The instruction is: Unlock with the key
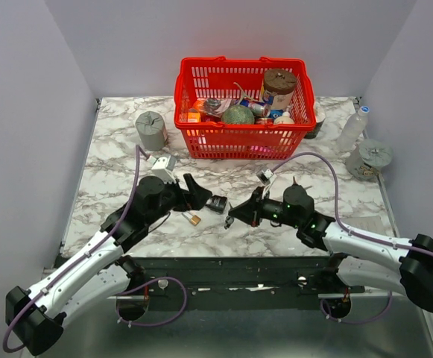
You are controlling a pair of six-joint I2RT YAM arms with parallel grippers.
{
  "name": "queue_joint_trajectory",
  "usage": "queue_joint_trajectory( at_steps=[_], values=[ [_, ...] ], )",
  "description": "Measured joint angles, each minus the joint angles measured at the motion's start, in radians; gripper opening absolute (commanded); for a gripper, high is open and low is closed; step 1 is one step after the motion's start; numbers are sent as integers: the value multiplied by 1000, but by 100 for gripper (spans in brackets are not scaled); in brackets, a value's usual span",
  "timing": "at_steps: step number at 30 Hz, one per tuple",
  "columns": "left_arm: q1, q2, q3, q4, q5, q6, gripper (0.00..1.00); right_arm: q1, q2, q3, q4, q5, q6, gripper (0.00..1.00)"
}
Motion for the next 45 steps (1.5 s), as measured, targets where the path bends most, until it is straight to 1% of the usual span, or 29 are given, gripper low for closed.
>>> queue_joint_trajectory(
  at_steps=[3, 7, 11, 16, 21, 27, 32, 35, 37, 38, 40, 41, 45],
  values=[
    [2, 3, -48, -36, -98, -79, 99, -23, -28, -32, -6, 14, 3, 1],
    [2, 57, -121, -72, -170, -165, 99, -31, -62, -55, -6, 19, 4, 1],
    [7, 126, -169, -69, -186, -209, 99, -32, -88, -67, -6, 19, 3, 1],
    [26, 250, -214, 4, -171, -243, 99, -37, -115, -80, -6, 19, 1, 1],
    [40, 345, -211, 97, -162, -243, 99, -40, -138, -95, -6, 20, -3, 1],
    [50, 458, -166, 194, -156, -222, 99, -44, -147, -101, -6, 23, -4, 1],
    [51, 529, -121, 219, -153, -188, 99, -45, -147, -107, -6, 27, -5, 1],
    [51, 549, -98, 208, -154, -163, 98, -45, -148, -111, -6, 33, -5, 1],
    [51, 549, -91, 186, -158, -143, 95, -45, -148, -113, -7, 37, -5, 1],
    [51, 546, -89, 171, -163, -135, 90, -45, -148, -113, -7, 39, -6, 1],
    [47, 533, -83, 123, -184, -118, 88, -45, -148, -113, -7, 43, -9, 1],
    [44, 527, -82, 98, -195, -111, 85, -45, -147, -113, -7, 45, -11, 1],
    [34, 510, -63, -17, -250, -85, 82, -46, -143, -113, -9, 48, -14, 1]
  ],
)
